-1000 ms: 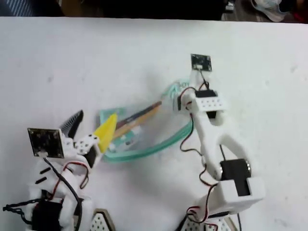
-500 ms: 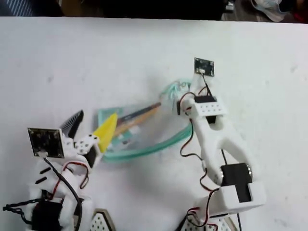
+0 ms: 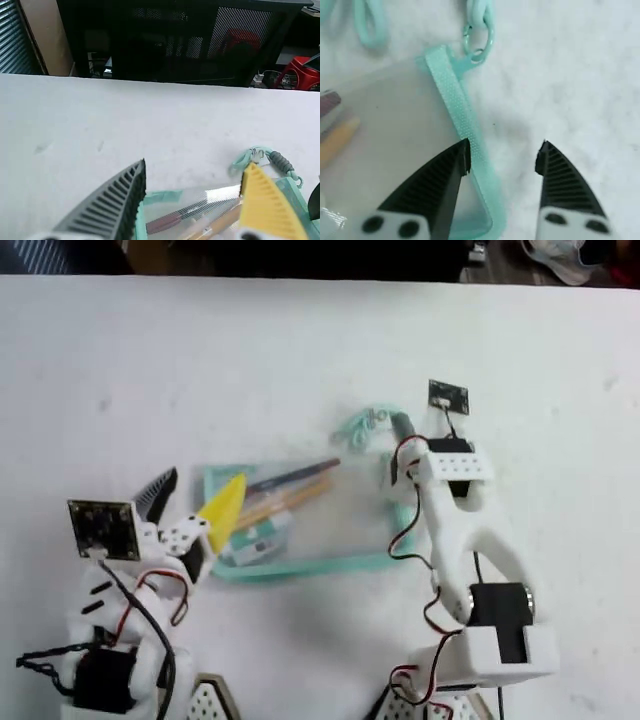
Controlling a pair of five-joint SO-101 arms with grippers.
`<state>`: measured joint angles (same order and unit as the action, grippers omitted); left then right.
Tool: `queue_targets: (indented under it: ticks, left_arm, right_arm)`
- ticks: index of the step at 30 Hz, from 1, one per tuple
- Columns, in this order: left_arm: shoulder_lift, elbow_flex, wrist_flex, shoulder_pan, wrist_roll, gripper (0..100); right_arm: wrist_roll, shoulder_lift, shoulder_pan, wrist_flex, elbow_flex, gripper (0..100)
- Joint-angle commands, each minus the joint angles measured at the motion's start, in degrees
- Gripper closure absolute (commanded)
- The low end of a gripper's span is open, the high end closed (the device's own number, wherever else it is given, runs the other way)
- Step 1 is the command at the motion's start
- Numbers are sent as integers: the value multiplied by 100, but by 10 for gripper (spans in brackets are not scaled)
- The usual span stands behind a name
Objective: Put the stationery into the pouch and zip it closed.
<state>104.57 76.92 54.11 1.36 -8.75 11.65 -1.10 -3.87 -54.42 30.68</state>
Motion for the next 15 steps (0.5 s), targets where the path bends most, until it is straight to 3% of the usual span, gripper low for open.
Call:
queue_targets:
  ticks: [1,4,8,12,15]
  left_arm:
    - [-22,26,-387,-31,-18,688]
    - [-22,-176,-246,-171,-44,752]
    - [-13,-914,-62,-813,97,984]
    - [-13,-1204,-9,-892,826,976]
    - [-31,-1231,35,-585,1530,977]
  right_arm:
    - [-35,277,330,84,-141,830]
    - [-35,277,532,277,-132,830]
    - [-44,321,831,312,-158,869]
    - [-62,303,1042,330,-281,949]
    - [-79,303,1051,321,-387,982]
